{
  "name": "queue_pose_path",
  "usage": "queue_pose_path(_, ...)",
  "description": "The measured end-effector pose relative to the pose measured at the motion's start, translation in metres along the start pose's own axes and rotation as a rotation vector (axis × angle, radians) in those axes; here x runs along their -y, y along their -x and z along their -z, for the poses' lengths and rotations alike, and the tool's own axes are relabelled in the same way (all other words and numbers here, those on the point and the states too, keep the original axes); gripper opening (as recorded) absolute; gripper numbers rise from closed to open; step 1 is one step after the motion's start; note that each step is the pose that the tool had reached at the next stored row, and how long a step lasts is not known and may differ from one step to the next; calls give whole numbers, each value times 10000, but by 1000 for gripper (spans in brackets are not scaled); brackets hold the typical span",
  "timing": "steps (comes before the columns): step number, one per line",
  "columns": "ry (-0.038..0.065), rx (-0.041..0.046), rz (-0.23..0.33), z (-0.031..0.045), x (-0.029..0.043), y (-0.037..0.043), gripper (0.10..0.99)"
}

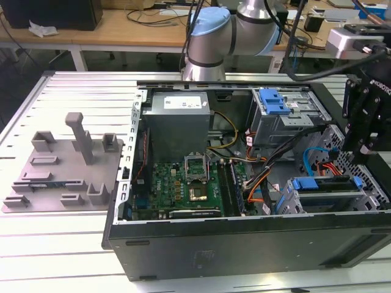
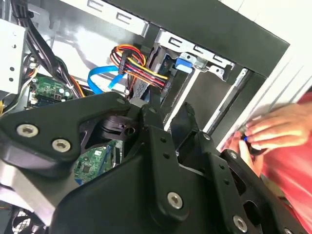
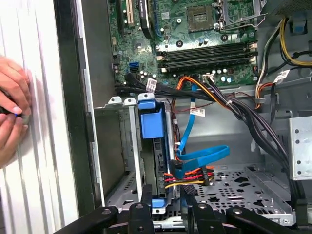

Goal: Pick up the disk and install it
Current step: 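Insert the second disk wire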

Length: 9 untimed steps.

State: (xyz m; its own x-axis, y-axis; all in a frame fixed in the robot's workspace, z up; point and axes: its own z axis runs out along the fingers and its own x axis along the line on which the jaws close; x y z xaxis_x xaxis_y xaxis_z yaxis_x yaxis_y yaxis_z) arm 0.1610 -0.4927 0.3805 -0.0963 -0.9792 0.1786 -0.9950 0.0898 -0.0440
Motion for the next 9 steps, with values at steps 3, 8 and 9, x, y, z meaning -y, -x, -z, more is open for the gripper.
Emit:
queue_pose_path(3, 30, -734, 42, 21, -3, 112, 365)
queue_pose_path(8, 62, -1049, 64, 27, -3, 142, 365)
queue_pose_path(9, 75, -1059, 69, 27, 0, 144, 365)
